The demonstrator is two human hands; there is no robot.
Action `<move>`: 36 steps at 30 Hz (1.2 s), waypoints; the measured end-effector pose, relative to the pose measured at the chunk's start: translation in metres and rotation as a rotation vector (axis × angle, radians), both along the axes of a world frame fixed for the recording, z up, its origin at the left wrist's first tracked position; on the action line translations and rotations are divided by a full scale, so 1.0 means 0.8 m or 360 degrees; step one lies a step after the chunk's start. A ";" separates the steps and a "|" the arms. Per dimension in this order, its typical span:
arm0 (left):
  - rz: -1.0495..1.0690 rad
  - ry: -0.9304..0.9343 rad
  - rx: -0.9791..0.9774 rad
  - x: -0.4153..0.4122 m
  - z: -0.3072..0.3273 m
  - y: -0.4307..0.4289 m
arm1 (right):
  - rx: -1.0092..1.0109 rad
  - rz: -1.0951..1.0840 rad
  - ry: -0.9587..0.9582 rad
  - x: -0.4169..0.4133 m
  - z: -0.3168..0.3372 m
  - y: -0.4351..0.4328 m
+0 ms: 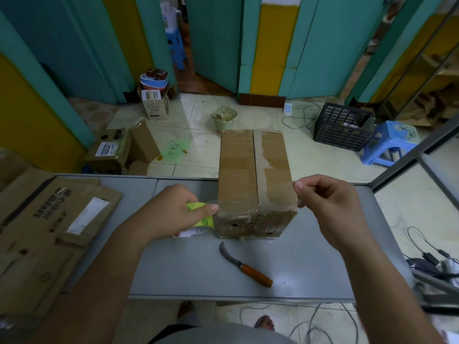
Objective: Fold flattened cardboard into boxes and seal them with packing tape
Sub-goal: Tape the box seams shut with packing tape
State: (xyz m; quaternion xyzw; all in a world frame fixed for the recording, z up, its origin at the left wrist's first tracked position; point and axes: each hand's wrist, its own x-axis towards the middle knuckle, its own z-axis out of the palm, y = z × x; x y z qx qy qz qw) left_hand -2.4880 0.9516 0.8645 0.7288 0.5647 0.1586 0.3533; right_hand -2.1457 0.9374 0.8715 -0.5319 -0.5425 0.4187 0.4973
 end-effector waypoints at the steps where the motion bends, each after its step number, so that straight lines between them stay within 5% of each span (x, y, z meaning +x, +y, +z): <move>1: -0.0017 -0.0090 -0.0025 -0.002 0.003 0.002 | -0.0010 -0.0038 0.0045 0.002 -0.004 0.002; 8: -0.0053 -0.1205 -0.0203 -0.021 0.004 -0.003 | -0.0420 -0.0010 0.0472 0.021 -0.036 0.004; 11: 0.0050 -0.1043 -0.0147 -0.015 -0.007 0.003 | -0.0458 -0.0069 0.0421 0.024 -0.046 0.002; 16: 0.0026 -0.0252 -0.0215 -0.027 -0.022 0.025 | -0.0409 -0.0171 0.0280 0.042 -0.051 0.003; 21: -0.0020 0.0192 -0.0213 -0.021 -0.043 0.048 | -0.0544 -0.0170 0.0224 0.049 -0.078 0.005; 36: -0.0257 0.0183 -0.0394 0.007 -0.055 0.082 | -0.0665 -0.0288 0.0283 0.062 -0.125 0.014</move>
